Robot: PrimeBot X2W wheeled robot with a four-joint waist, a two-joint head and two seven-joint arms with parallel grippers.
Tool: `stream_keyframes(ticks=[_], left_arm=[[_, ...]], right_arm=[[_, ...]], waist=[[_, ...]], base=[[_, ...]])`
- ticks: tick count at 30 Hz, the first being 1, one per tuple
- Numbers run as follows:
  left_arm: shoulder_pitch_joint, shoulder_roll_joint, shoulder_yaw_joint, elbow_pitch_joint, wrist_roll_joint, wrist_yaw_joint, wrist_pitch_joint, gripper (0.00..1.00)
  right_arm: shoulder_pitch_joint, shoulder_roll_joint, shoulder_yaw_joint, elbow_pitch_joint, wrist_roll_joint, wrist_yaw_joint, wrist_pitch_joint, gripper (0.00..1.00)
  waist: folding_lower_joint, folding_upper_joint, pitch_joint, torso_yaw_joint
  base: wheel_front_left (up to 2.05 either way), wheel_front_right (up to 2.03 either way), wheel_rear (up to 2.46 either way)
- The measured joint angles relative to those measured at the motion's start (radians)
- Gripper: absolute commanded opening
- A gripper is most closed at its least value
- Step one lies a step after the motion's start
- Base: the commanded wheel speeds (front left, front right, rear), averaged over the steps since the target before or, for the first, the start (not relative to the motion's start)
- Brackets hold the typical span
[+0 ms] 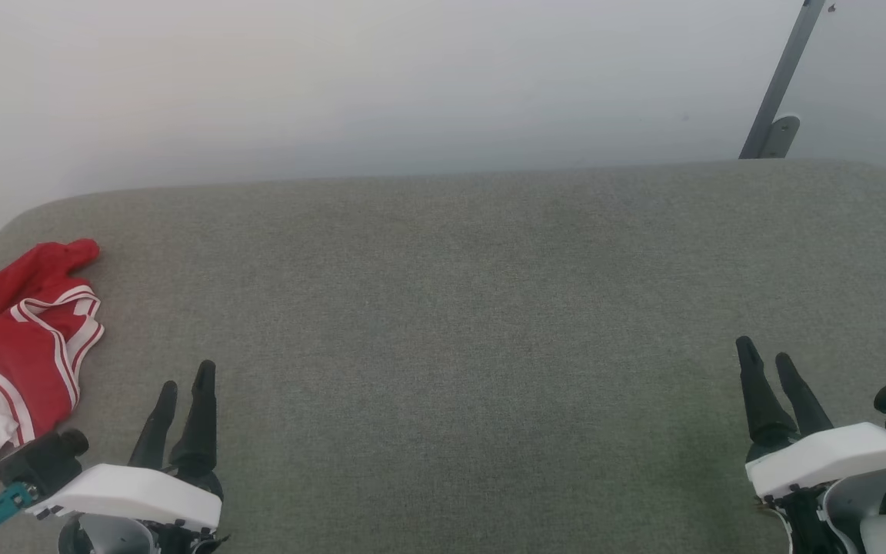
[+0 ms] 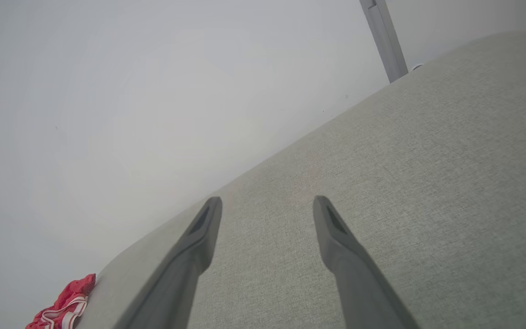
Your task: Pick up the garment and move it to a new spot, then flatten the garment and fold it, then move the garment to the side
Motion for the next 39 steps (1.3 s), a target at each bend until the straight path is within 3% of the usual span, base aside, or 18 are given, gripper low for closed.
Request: stream_keyframes(ticks=[39], left_arm=[[0.022, 0.024, 0.000, -0.022, 0.354, -0.026, -0.096, 1.00]], right_arm=[[0.010, -0.013, 0.005, -0.044, -0.374, 0.000, -0.063, 1.00]], waist=[[0.0000, 0.0000, 0.001, 0.001]], base=[[0.00, 0.00, 0.00]])
